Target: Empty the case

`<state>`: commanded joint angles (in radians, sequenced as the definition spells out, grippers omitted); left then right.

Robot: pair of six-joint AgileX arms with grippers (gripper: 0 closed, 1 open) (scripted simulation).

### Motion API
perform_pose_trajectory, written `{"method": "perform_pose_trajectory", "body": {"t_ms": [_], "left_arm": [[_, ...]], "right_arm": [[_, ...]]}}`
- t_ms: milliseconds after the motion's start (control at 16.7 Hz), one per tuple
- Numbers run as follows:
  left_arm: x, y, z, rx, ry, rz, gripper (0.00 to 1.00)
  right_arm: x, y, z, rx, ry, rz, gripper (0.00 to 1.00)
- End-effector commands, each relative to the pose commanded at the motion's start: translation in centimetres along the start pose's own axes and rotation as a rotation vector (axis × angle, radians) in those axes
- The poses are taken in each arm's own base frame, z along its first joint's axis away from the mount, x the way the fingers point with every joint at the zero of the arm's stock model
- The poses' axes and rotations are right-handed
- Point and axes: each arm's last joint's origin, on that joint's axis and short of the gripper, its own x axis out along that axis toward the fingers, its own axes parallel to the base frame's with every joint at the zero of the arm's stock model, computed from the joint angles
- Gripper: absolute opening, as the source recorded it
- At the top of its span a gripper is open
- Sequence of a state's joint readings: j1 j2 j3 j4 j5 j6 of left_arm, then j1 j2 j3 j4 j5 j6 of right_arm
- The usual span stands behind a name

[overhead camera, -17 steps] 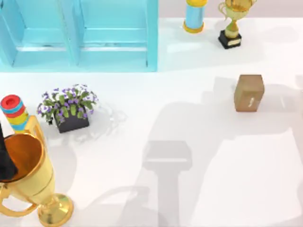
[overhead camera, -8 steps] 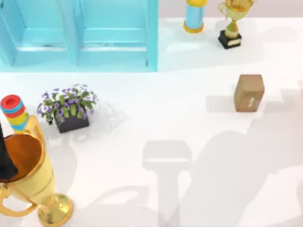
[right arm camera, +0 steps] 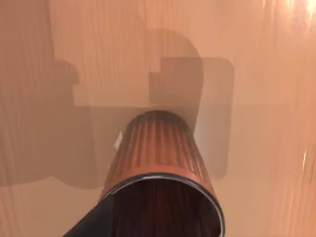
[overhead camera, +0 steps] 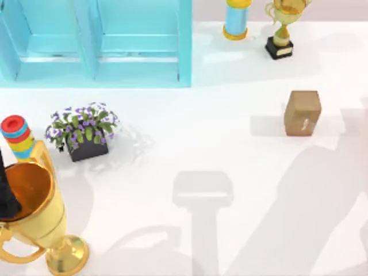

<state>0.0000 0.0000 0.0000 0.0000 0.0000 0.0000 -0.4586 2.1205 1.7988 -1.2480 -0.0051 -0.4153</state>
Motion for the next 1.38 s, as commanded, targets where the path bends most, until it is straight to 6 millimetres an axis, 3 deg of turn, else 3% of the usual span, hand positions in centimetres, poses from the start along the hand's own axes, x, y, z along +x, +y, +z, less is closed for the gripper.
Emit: {"method": "perform_pose_trajectory", "body": {"t_ms": [180, 420, 720, 1380], "left_arm": [[0.0, 0.0, 0.0, 0.000, 0.000, 0.000, 1.00], [0.0, 0.0, 0.0, 0.000, 0.000, 0.000, 1.00], [0.0, 0.0, 0.0, 0.000, 0.000, 0.000, 1.00], [0.0, 0.0, 0.0, 0.000, 0.000, 0.000, 1.00]], "right_arm": [[2.5, 0.3, -0.5, 0.001, 0.002, -0.001, 1.00], [4.3, 0.9, -1.8, 0.001, 0.003, -0.001, 1.00], [4.6, 0.9, -1.9, 0.001, 0.001, -0.001, 1.00], [4.6, 0.9, -1.9, 0.001, 0.001, -0.001, 0.17]]}}
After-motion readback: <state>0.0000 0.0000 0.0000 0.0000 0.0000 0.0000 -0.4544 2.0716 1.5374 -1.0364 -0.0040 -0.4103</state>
